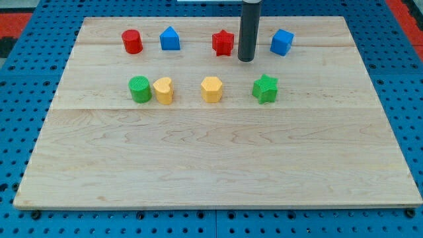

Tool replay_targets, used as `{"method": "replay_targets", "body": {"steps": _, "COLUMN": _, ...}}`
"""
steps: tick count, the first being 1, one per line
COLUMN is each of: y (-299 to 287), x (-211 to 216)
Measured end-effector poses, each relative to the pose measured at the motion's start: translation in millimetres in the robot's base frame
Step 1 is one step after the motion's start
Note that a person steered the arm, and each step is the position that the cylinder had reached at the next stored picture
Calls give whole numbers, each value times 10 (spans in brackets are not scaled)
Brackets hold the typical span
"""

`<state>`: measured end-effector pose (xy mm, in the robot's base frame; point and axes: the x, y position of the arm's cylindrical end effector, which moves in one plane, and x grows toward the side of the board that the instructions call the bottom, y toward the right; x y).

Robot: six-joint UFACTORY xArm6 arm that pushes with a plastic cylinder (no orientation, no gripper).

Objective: Point your arm at top right

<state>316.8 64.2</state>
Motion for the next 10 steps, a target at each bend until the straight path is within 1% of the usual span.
{"method": "replay_targets", "body": {"steps": 8, "y": -120, "x": -39}}
{"method": "replay_targets", "body": {"steps": 9, "y": 124, "x": 33}}
{"method": "replay_targets", "body": {"steps": 10, "y": 918, "x": 129}}
